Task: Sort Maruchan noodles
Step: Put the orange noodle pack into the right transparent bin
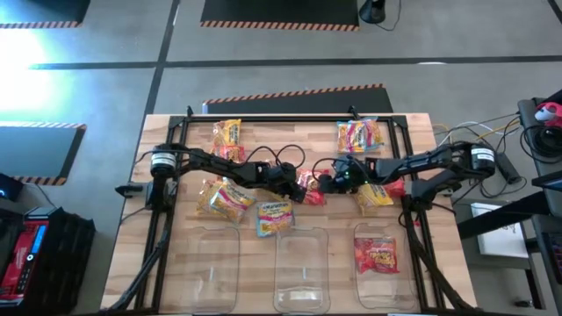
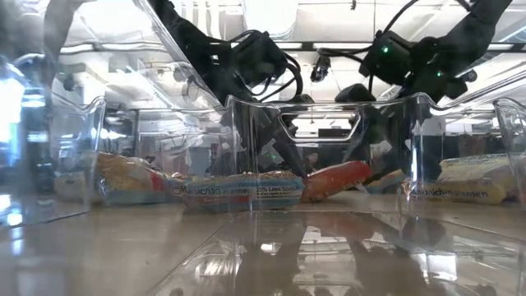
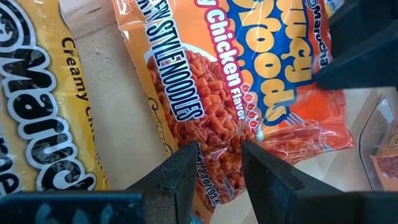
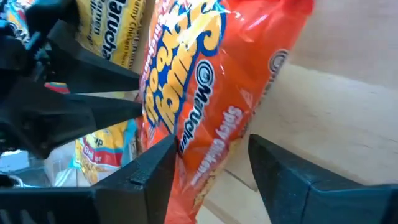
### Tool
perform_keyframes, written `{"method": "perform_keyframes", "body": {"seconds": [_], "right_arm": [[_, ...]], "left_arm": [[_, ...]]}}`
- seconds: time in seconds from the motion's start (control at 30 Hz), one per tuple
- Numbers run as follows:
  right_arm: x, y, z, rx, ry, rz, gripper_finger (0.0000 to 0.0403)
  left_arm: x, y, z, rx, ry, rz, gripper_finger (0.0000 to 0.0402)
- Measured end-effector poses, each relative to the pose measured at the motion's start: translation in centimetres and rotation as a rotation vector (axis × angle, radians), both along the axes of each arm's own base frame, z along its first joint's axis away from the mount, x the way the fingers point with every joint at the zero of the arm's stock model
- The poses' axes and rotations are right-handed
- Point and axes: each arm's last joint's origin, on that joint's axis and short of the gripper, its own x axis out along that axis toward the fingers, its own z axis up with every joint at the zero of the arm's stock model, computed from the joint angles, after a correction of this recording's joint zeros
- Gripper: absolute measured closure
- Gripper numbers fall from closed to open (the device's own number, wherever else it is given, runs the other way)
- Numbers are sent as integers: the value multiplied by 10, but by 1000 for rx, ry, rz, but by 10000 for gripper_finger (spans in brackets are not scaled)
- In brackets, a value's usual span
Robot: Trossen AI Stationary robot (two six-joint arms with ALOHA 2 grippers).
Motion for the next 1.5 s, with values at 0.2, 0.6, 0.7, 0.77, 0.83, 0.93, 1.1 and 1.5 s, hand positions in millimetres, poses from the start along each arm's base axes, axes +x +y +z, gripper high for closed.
{"method": "perform_keyframes", "body": {"seconds": [0.2,0.6,0.7,0.77,0.83,0.93,1.1,1.5], "right_arm": [[14,-3,-8,-11,-81,-18,183],[26,-6,-15,-31,-88,-3,222],[26,-6,-13,-37,-99,4,246],[26,-6,-11,-46,-108,17,257],[25,-5,-9,-47,-115,34,266],[23,-5,-5,-54,-117,60,272],[16,-3,1,-74,-80,99,273],[-13,7,51,-131,-204,277,273]], "left_arm": [[0,0,0,1,-2,0,293],[0,0,0,12,-1,-14,293],[0,0,0,7,-3,-32,293],[0,-1,2,0,-9,-52,293],[0,-2,6,2,-18,-72,293],[-2,-4,14,5,-35,-96,293],[-6,-5,29,11,-60,-108,293],[-7,-8,53,2,-139,-72,293]]}}
